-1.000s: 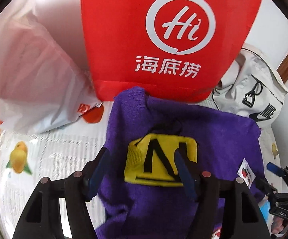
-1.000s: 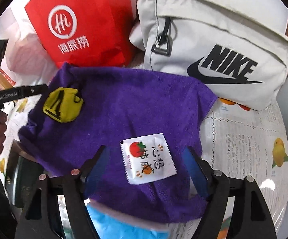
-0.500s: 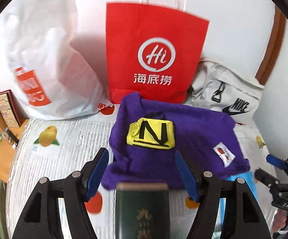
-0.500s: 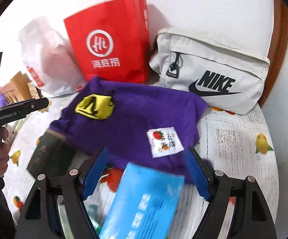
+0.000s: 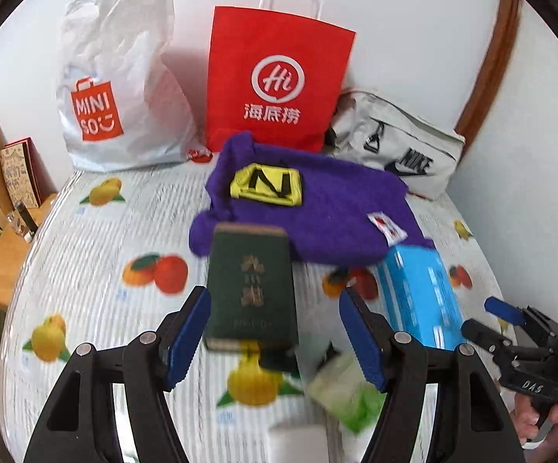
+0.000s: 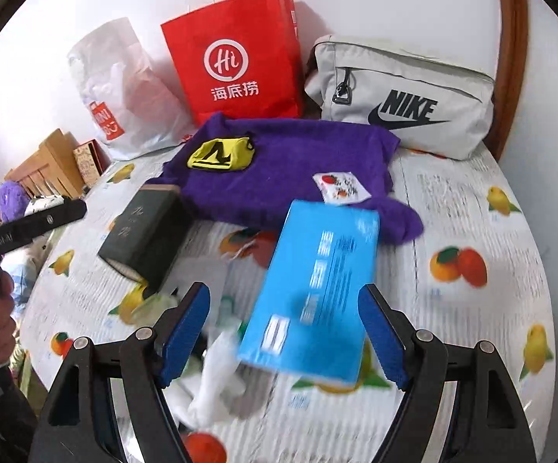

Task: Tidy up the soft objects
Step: 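Move the left tool to the white block while the right tool approaches the white glove, then grasp the white block with the left tool while the right tool grasps the white glove, then carry the white block with the left tool while the right tool carries the glove to the towel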

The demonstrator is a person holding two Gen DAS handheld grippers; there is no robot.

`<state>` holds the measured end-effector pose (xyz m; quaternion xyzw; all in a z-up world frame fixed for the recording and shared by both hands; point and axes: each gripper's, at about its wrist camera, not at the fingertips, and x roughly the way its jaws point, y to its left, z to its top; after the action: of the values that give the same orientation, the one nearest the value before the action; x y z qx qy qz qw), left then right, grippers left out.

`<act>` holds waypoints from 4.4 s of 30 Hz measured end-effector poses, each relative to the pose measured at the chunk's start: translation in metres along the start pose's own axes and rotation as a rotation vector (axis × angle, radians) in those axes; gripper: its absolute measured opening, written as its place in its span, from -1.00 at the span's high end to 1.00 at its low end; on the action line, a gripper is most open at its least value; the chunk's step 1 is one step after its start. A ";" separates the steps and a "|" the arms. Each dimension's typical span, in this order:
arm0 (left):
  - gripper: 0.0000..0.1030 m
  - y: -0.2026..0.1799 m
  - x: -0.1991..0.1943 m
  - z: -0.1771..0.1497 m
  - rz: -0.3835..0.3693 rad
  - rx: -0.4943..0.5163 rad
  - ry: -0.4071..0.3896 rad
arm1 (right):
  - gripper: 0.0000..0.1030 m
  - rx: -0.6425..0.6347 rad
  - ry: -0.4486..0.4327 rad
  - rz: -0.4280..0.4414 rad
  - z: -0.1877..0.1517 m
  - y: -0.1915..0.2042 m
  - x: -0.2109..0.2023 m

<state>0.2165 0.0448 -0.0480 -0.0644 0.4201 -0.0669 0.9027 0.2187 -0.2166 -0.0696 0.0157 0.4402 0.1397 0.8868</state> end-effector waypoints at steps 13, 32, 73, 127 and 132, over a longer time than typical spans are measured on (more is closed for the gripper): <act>-0.31 -0.006 -0.009 -0.086 -0.011 0.004 0.055 | -0.53 -0.032 -0.047 0.023 -0.063 0.023 -0.040; -0.37 -0.028 0.037 -0.132 0.022 0.069 0.176 | -0.52 0.027 -0.055 0.012 -0.090 0.001 -0.043; 0.06 0.024 0.030 -0.128 0.065 -0.022 0.122 | 0.62 -0.113 0.052 0.114 -0.098 0.043 0.023; 0.08 0.013 0.015 -0.061 0.089 -0.022 0.033 | 0.61 -0.115 -0.017 0.159 -0.085 0.003 -0.026; 0.08 0.009 0.009 -0.041 0.088 -0.018 0.001 | 0.61 -0.107 -0.058 0.135 -0.062 0.000 -0.033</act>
<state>0.1910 0.0501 -0.0825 -0.0538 0.4236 -0.0233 0.9040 0.1513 -0.2309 -0.0819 0.0018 0.4042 0.2221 0.8873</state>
